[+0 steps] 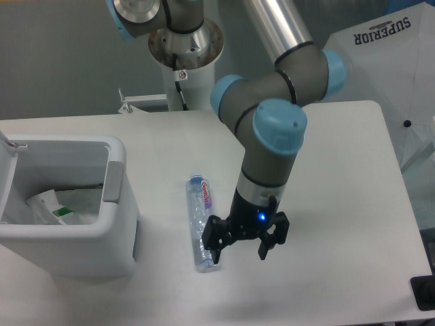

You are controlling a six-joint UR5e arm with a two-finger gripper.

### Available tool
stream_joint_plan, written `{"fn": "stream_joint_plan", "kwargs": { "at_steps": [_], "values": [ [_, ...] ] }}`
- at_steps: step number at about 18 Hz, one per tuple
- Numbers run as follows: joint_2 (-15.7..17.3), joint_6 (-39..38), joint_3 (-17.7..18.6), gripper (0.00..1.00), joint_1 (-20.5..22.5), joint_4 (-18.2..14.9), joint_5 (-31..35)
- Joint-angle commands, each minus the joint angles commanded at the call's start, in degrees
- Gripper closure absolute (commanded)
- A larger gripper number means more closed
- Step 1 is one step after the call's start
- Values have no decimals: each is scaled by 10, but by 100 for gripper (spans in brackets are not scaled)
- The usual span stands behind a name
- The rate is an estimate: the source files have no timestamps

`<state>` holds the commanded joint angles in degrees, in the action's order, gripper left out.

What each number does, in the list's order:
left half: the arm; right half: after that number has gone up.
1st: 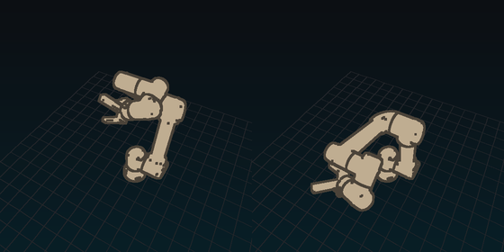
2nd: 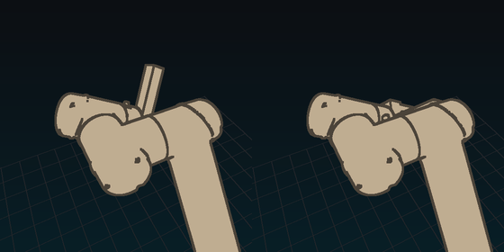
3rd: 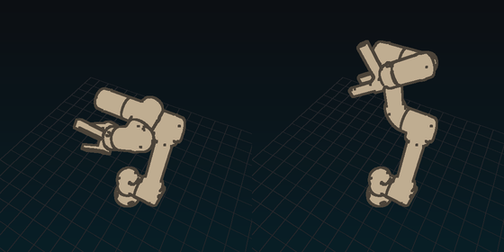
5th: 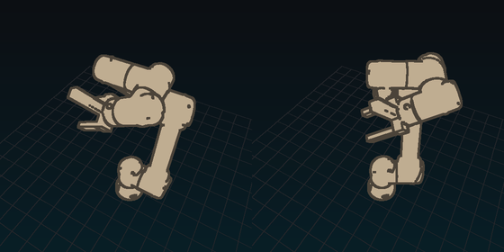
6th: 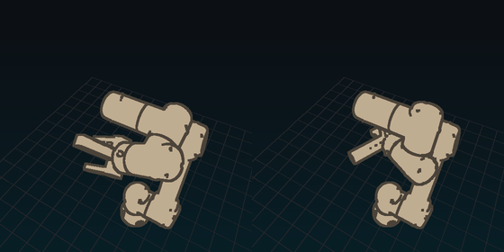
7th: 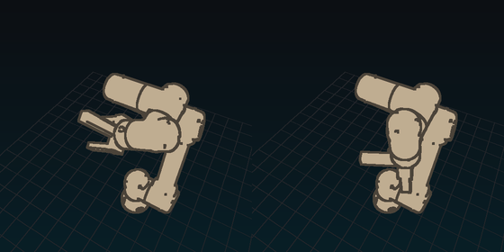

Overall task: Place the trash in the trash can
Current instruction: 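Move the open gripper over the clear water bottle and lower, then rotate the gripper to align with the bottle's cap end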

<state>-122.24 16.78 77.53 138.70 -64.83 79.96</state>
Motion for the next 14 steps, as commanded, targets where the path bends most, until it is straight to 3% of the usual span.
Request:
{"fn": "stream_joint_plan", "kwargs": {
  "at_steps": [2, 6, 11, 14],
  "values": [
    [-23, 4, -18, 0, -20, -34, 46],
    [-40, 4, -22, 0, -38, -52, 61],
    [-44, 4, -15, 0, -55, -54, 64],
    [-55, -5, -12, 0, -73, -57, 99]
  ]
}}
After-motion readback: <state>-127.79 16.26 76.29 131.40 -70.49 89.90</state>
